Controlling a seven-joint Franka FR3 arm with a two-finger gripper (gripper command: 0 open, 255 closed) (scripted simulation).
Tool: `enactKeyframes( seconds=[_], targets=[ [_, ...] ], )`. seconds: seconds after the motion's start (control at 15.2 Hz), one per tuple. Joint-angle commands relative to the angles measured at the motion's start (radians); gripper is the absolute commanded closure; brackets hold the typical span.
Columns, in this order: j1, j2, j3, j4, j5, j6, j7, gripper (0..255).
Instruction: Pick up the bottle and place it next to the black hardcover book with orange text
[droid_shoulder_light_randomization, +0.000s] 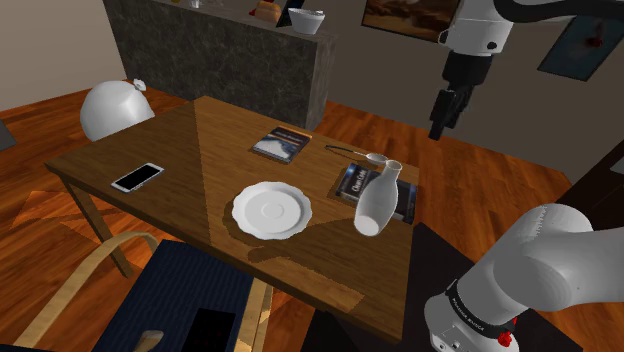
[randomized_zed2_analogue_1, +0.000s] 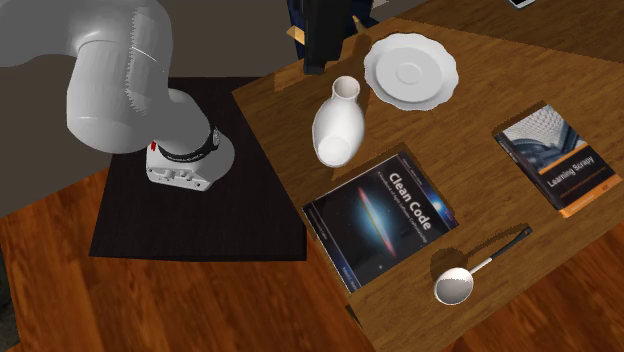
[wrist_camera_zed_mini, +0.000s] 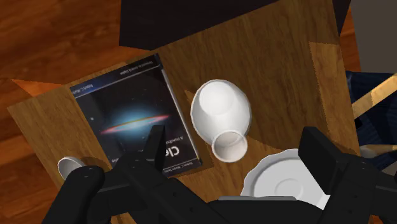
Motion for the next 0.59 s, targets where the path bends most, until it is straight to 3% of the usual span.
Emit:
enactKeyframes(
  seconds=[0.0,0.53],
  targets=[
    [0.000,0.000,0.000,0.000,0.000,0.000,0.000,0],
    [0.026,0.134,0.006,-0.146,0.028,0.314,0.022,0]
  ],
)
